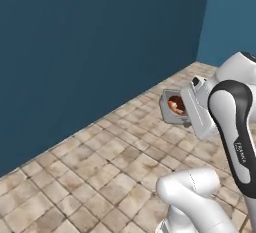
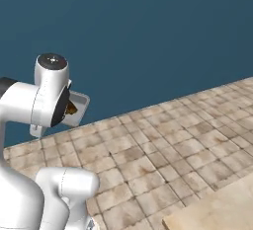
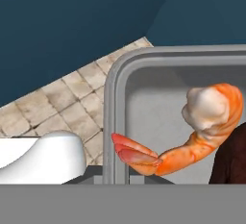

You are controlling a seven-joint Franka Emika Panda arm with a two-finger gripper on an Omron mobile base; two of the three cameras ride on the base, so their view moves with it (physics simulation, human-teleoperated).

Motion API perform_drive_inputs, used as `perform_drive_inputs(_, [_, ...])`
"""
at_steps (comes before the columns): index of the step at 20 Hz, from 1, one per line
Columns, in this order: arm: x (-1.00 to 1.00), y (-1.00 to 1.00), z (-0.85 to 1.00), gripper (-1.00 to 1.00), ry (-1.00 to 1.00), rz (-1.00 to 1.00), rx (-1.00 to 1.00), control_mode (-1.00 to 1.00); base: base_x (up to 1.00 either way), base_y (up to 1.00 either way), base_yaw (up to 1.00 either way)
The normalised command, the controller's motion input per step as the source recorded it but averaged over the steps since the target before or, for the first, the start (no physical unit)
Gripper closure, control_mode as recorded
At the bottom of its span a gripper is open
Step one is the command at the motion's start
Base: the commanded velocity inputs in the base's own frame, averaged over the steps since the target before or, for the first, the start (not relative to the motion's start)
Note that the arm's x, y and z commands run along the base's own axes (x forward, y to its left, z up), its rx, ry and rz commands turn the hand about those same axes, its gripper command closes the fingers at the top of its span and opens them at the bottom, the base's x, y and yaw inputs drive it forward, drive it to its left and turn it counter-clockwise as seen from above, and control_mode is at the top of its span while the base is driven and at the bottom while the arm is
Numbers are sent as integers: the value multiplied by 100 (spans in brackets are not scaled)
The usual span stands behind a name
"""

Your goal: Place the tupperware on the second highest shelf of the fridge. Make space for the tupperware among the existing items by rearranging them on the shelves if needed. Close the fridge door when finished.

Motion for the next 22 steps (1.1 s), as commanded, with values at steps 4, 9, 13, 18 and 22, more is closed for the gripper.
perform_drive_inputs(4, [0,0,0,100,0,0,0,100,98,1,-53])
perform_drive_inputs(9, [0,0,0,100,0,0,0,100,100,0,-47])
perform_drive_inputs(13, [0,0,0,100,0,0,0,100,100,-2,-41])
perform_drive_inputs(18, [0,0,0,100,0,0,0,100,100,-20,-36])
perform_drive_inputs(22, [0,0,0,100,0,0,0,100,100,-34,-33])
